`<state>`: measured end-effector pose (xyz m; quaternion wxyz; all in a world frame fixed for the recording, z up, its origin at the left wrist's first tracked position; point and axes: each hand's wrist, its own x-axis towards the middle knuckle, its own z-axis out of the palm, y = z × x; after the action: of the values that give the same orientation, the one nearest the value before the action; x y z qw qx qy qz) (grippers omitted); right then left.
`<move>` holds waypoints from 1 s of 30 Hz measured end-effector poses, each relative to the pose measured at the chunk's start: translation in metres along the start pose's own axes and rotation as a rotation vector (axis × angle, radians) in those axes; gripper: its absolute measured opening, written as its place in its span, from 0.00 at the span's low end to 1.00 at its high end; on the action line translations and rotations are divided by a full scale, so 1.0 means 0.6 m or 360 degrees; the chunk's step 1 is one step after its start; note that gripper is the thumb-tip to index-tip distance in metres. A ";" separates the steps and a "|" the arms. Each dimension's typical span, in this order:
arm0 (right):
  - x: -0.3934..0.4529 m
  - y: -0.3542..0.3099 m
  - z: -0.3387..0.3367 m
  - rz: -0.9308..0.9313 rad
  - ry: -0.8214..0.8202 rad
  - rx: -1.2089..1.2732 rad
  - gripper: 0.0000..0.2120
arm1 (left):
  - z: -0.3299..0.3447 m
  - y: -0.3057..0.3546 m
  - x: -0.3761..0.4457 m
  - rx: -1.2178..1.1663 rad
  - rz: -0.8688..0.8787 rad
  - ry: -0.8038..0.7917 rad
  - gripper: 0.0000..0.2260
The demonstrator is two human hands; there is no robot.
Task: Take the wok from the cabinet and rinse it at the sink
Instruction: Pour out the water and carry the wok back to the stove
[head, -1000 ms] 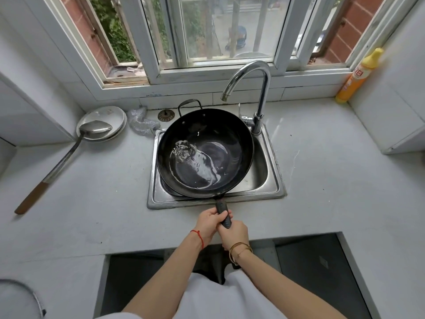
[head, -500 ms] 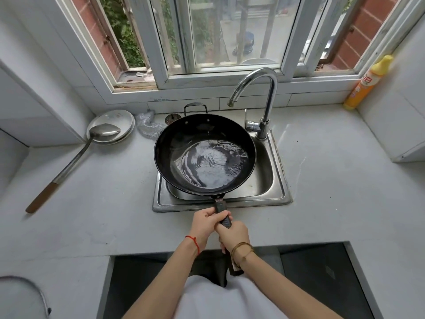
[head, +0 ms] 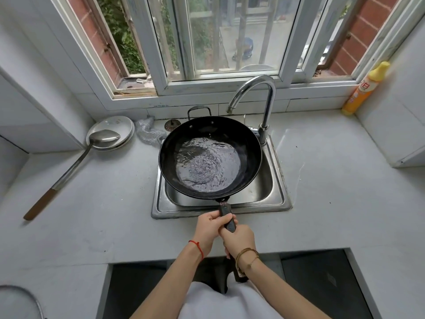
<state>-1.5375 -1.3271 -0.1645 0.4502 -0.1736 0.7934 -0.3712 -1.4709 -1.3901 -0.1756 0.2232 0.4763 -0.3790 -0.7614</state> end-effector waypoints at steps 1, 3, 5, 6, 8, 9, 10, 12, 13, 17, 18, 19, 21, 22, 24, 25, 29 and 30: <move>0.000 0.002 -0.001 -0.0006 0.0000 -0.0003 0.12 | 0.001 -0.001 0.000 -0.0015 -0.0006 -0.0004 0.05; 0.001 0.007 -0.003 -0.0028 0.0000 -0.0024 0.12 | 0.002 -0.005 0.000 -0.0050 -0.0025 -0.0014 0.05; 0.001 0.012 -0.007 -0.0047 -0.0003 -0.0061 0.13 | 0.003 -0.010 0.001 -0.0059 -0.0034 -0.0024 0.04; 0.002 0.014 -0.009 -0.0056 -0.0010 -0.0080 0.13 | 0.003 -0.011 0.001 -0.0054 -0.0034 -0.0026 0.04; 0.003 0.016 -0.013 -0.0074 -0.0035 -0.0113 0.13 | 0.004 -0.013 0.002 -0.0030 -0.0030 -0.0015 0.04; 0.004 0.017 -0.014 -0.0079 -0.0050 -0.0110 0.14 | 0.004 -0.014 0.002 -0.0008 -0.0021 0.0001 0.04; 0.004 0.017 -0.014 -0.0077 -0.0068 -0.0083 0.14 | 0.004 -0.015 0.003 0.0016 -0.0006 0.0024 0.04; 0.005 0.016 -0.013 -0.0058 -0.0110 0.0016 0.14 | 0.004 -0.015 0.002 0.0068 0.0033 0.0082 0.03; 0.005 0.016 -0.012 -0.0047 -0.0134 0.0061 0.14 | 0.004 -0.015 0.002 0.0088 0.0053 0.0117 0.03; 0.007 0.012 -0.007 -0.0008 -0.0205 0.0140 0.15 | 0.003 -0.010 -0.001 0.0177 0.0125 0.0190 0.02; 0.008 0.011 -0.006 0.0008 -0.0219 0.0158 0.15 | 0.002 -0.009 -0.001 0.0201 0.0132 0.0203 0.01; 0.008 0.011 -0.006 0.0027 -0.0239 0.0185 0.14 | 0.001 -0.009 -0.001 0.0225 0.0135 0.0219 0.01; 0.009 0.011 -0.004 0.0076 -0.0292 0.0249 0.14 | -0.002 -0.010 -0.001 0.0289 0.0133 0.0255 0.01; 0.008 0.012 -0.003 0.0104 -0.0320 0.0279 0.14 | -0.004 -0.011 -0.001 0.0335 0.0138 0.0275 0.01; 0.007 0.013 -0.001 0.0153 -0.0369 0.0327 0.14 | -0.006 -0.011 -0.004 0.0424 0.0153 0.0302 0.03; 0.007 0.014 0.000 0.0172 -0.0389 0.0342 0.14 | -0.007 -0.011 -0.006 0.0469 0.0159 0.0308 0.04; 0.011 0.015 -0.003 0.0254 -0.0505 0.0391 0.13 | -0.003 -0.007 -0.014 0.0644 0.0178 0.0356 0.08; 0.012 0.015 -0.003 0.0273 -0.0538 0.0411 0.13 | -0.003 -0.005 -0.016 0.0684 0.0186 0.0390 0.08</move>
<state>-1.5423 -1.3247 -0.1748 0.6251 -0.1063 0.6644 -0.3958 -1.4653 -1.3820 -0.1733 0.2047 0.5788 -0.5291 -0.5858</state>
